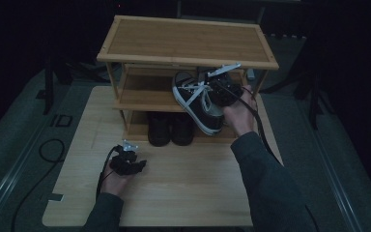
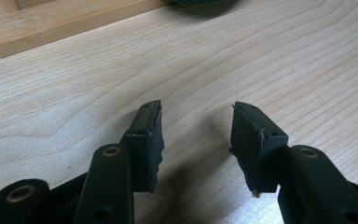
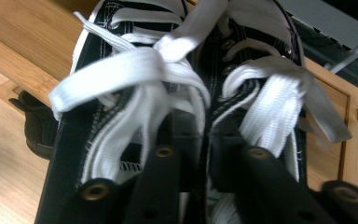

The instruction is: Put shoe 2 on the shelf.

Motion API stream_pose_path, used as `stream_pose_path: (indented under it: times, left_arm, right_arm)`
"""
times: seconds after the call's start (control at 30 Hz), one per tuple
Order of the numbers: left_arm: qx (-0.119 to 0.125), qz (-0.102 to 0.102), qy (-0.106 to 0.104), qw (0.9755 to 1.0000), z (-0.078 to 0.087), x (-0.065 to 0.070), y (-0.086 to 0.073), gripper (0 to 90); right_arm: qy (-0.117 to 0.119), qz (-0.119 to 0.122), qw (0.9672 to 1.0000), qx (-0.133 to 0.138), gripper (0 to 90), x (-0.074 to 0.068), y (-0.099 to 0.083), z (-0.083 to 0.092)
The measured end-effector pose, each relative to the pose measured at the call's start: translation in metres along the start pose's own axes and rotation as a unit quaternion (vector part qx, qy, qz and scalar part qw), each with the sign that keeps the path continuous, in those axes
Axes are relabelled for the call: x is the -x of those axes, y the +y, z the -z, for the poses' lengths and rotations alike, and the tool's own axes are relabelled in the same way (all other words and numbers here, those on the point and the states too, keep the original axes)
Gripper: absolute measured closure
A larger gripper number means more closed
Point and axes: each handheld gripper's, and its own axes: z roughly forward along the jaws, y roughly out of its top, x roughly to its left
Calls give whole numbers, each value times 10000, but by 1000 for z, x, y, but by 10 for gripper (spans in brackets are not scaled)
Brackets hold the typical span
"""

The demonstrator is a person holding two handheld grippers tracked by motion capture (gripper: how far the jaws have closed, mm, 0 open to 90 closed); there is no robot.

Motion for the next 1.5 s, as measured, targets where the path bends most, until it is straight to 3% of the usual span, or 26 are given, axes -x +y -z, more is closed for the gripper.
stream_pose_path:
  times: [0.1, 0.2, 0.27, 0.37, 0.6, 0.63, 0.73, 1.0, 1.37, 1.5]
  left_arm:
    - [3, 6, -4, 10000, 0, 0, 0, 540]
    - [5, 9, -13, 10000, 0, 0, 0, 539]
    - [1, 10, -13, 10000, 0, 0, 0, 539]
    - [-4, 13, -10, 10000, 0, 0, 0, 539]
    - [-21, 29, 5, 10000, 0, 0, 1, 545]
    - [-29, 41, 49, 10000, 0, 0, 1, 549]
    - [-36, 35, 59, 10000, 0, -1, 1, 553]
    - [-87, 26, 74, 9999, 1, 1, 3, 559]
    - [224, -90, -131, 9996, 20, 10, 16, 577]
    - [279, -90, -169, 9994, 25, 8, 24, 591]
  right_arm:
    - [-75, 180, 9998, -3, 705, 2, -1, 0]
    - [0, 214, 9998, -27, 671, 4, -2, 1]
    - [-63, 460, 9989, -37, 616, 4, -3, 3]
    - [191, 460, 9987, 65, 604, 11, -5, 10]
    - [382, 673, 9968, 212, 586, 18, -10, 16]
    - [478, 588, 9964, 371, 606, 21, -10, 19]
    - [662, 520, 9953, 483, 614, 25, -11, 23]
    - [942, 575, 9926, 515, 689, 31, -13, 27]
    - [1161, 696, 9882, 720, 759, 32, -15, 35]
    - [1320, 669, 9856, 812, 831, 35, -17, 40]
